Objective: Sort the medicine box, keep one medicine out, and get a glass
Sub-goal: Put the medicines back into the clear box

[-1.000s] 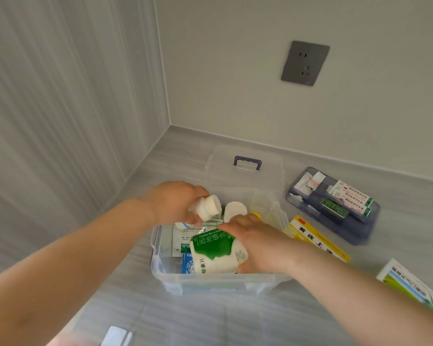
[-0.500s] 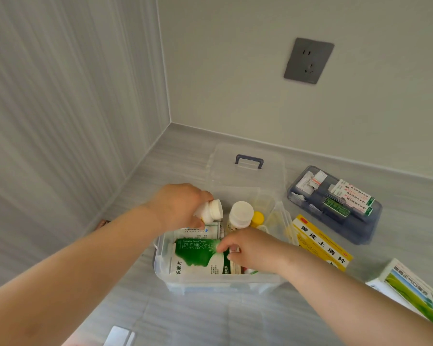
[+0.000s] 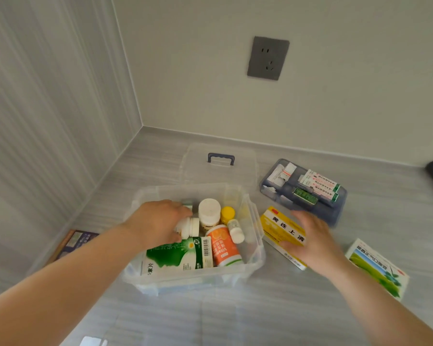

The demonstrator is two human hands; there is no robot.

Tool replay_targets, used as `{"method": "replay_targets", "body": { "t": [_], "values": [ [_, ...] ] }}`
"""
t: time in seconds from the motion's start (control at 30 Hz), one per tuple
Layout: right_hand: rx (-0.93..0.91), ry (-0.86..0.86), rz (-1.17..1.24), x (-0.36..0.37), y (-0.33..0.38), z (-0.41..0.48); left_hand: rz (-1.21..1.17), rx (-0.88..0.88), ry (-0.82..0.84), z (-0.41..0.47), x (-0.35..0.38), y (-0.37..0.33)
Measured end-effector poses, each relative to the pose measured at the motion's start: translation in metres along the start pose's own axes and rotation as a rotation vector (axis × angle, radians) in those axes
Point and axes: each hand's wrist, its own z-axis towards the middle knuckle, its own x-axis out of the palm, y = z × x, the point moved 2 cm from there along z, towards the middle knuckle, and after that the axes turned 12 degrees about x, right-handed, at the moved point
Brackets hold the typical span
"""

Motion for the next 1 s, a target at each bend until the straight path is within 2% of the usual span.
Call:
{"method": "replay_targets", "body": {
  "t": [0.07,0.13,0.27,0.43,0.53,0.67,0.8,0.9,1.0],
  "values": [
    [0.068,0.155,-0.189,0.017,-0.016,0.004,0.011,-0.013,0.002,-0.002,0.001,0.000],
    [0.117,0.193,-0.257,0.028,-0.026,0.009,0.053,-0.026,-0.001,-0.003,0.000,0.000],
    [0.121,0.121,-0.179,0.028,-0.033,0.020,0.141,-0.058,0.026,-0.009,-0.001,0.002],
    [0.058,0.017,-0.017,0.012,-0.030,0.018,0.106,-0.114,0.001,-0.016,-0.007,0.006],
    [0.070,-0.078,0.066,-0.009,-0.025,0.011,0.012,-0.121,-0.149,-0.023,-0.012,0.004],
    [-0.046,-0.193,0.153,-0.038,-0.006,-0.006,-0.071,-0.225,-0.532,-0.047,-0.016,-0.005],
    [-0.238,-0.181,0.129,-0.050,0.020,-0.027,-0.371,-0.436,-0.603,-0.069,-0.001,-0.008],
    [-0.346,-0.139,0.157,-0.047,0.044,-0.035,-0.504,-0.435,-0.650,-0.073,0.008,-0.008],
    [-0.454,0.033,0.112,-0.033,0.076,-0.034,-0.578,-0.422,-0.717,-0.073,0.012,-0.005]
  ]
}}
